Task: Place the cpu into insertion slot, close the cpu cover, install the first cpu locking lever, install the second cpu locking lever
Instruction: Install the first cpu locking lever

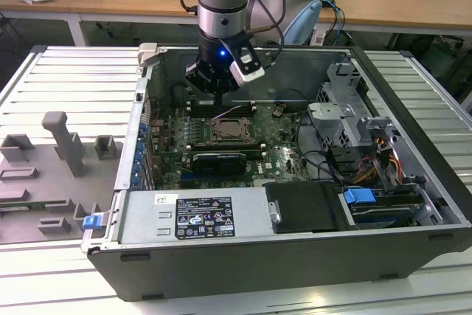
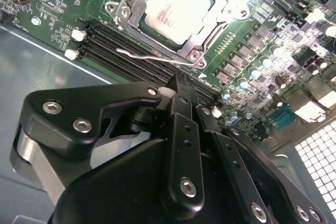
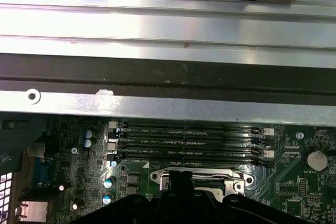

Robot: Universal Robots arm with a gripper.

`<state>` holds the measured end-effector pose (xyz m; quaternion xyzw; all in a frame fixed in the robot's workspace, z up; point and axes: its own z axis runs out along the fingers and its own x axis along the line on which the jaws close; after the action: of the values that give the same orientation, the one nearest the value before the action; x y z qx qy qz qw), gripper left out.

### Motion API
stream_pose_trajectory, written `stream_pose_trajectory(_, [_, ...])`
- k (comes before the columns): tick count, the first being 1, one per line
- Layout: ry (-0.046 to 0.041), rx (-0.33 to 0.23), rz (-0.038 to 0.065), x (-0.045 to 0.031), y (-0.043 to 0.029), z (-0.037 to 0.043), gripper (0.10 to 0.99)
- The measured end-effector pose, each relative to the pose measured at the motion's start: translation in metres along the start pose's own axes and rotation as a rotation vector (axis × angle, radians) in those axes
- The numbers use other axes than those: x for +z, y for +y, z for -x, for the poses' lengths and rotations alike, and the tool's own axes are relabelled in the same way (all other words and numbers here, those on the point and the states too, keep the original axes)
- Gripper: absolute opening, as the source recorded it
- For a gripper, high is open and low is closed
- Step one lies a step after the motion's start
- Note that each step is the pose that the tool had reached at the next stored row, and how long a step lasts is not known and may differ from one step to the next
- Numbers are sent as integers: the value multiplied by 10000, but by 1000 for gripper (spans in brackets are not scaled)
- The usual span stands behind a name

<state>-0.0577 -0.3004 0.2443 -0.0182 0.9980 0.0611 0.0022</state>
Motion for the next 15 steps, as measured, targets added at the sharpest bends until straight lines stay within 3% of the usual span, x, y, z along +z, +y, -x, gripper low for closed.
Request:
stream_pose_trajectory(1, [-4,1,56,12,-1,0,106])
stream_pose_trajectory(15, [-2,1,76,22,-3,2,106])
